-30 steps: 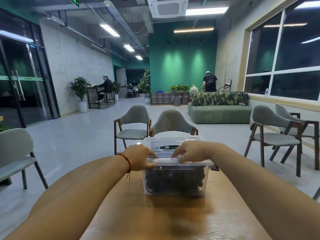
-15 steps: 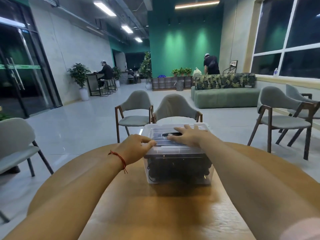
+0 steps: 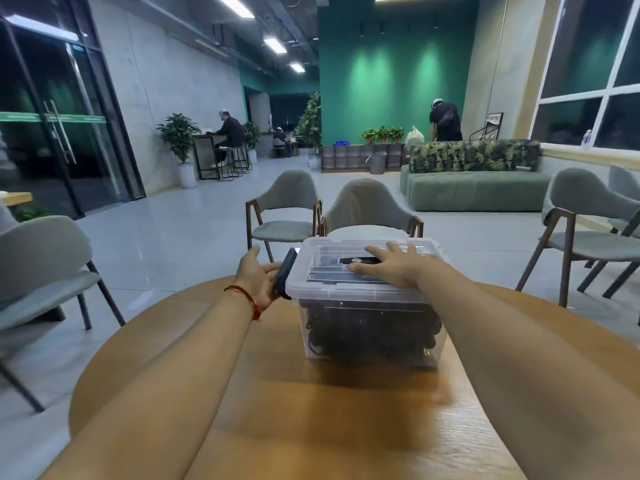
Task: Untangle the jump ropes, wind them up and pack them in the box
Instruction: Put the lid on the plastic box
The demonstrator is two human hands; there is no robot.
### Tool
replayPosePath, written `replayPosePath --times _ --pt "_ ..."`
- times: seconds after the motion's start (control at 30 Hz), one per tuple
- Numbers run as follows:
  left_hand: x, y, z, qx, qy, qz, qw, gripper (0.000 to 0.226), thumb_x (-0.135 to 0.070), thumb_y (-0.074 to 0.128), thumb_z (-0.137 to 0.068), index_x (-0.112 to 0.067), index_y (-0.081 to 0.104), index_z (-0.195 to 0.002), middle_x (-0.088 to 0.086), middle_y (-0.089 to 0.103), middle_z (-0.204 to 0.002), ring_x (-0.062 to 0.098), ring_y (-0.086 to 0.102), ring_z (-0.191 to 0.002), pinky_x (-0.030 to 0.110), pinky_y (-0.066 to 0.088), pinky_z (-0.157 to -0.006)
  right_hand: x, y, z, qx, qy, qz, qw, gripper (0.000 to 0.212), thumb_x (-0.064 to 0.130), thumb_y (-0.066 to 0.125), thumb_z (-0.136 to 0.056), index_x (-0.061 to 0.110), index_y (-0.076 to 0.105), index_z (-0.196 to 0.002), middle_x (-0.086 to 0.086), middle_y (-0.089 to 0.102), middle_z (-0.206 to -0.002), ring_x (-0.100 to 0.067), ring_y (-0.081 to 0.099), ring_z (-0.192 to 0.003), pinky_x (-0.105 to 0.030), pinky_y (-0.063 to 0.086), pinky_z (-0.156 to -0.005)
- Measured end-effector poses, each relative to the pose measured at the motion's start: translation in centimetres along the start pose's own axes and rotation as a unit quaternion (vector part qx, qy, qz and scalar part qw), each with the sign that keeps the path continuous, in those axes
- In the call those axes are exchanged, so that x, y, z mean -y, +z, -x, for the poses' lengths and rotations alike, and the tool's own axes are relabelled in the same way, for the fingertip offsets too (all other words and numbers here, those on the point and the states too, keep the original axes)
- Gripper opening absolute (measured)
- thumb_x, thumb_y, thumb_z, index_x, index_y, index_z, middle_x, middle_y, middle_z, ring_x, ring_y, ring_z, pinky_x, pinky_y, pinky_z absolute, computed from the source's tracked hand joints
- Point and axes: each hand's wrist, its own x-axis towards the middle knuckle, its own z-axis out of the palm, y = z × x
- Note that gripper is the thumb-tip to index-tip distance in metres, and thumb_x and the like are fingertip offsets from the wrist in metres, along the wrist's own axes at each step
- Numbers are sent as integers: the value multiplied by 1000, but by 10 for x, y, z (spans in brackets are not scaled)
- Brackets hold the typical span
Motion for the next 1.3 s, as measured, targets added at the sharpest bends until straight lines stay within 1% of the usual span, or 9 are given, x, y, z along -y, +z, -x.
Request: replayPosePath --times 0.17,0.47,0.53,0.67,0.8,1.0,1.1,1.23,1.3 --pt "-1 40 22 6 98 -189 977 55 -61 37 -107 -19 73 -107 11 75 -114 26 71 -99 48 59 -100 1 0 6 4 5 2 1000 116 114 17 -60 60 7 -162 3 -3 -179 -42 -6 -163 -78 1 -123" --pt "-3 56 28 51 95 -317 942 59 -66 25 -106 -26 69 -110 9 75 -104 24 72 -98 43 58 -93 4 -3 12 3 9 10 1000 112 112 17 -64 60 6 -162 3 -5 -179 -40 -6 -163 -77 -1 -124" --pt "-9 64 19 23 134 -428 894 63 -62 21 -106 -19 66 -119 14 72 -117 29 67 -109 50 51 -106 5 -1 13 -5 6 8 1000 113 113 16 -63 59 6 -162 3 -4 -179 -40 -5 -164 -77 0 -123" --pt "-7 112 4 45 252 -601 757 42 -17 26 -113 -6 53 -142 20 56 -146 33 54 -125 45 42 -114 6 -2 13 -10 2 5 1000 113 112 11 -63 59 6 -163 2 -5 -179 -42 -4 -163 -77 -1 -123" --pt "18 148 -19 142 218 -713 651 49 -31 33 -112 -22 42 -159 8 40 -166 31 37 -151 48 27 -127 1 0 6 -18 0 -21 1000 72 80 11 -97 53 9 -164 2 0 -179 -42 0 -163 -77 1 -123" --pt "40 148 -43 117 184 -794 568 61 -46 19 -112 -22 17 -168 7 13 -176 33 13 -161 60 13 -129 -25 -25 19 -52 -38 -42 997 49 35 38 -110 26 49 -156 -3 46 -164 -31 46 -145 -45 37 -119" --pt "40 152 -43 120 179 -819 532 67 -56 14 -111 -24 6 -169 3 1 -177 30 3 -163 57 4 -130 -63 -27 24 -144 41 -134 980 49 35 49 -102 28 52 -151 -1 56 -155 -28 55 -133 -43 46 -110" --pt "39 153 -39 124 189 -838 497 78 -72 14 -104 -29 5 -169 1 1 -177 29 1 -163 60 4 -128 -92 -12 29 -159 142 -322 922 58 47 55 -102 25 47 -155 -6 53 -154 -31 56 -133 -46 48 -104" --pt "40 151 -39 120 189 -840 494 82 -76 14 -102 -31 6 -169 0 1 -177 28 2 -163 61 4 -127 -93 -4 40 -129 194 -461 856 46 47 51 -107 20 61 -142 -8 67 -128 -26 67 -108 -40 55 -88"
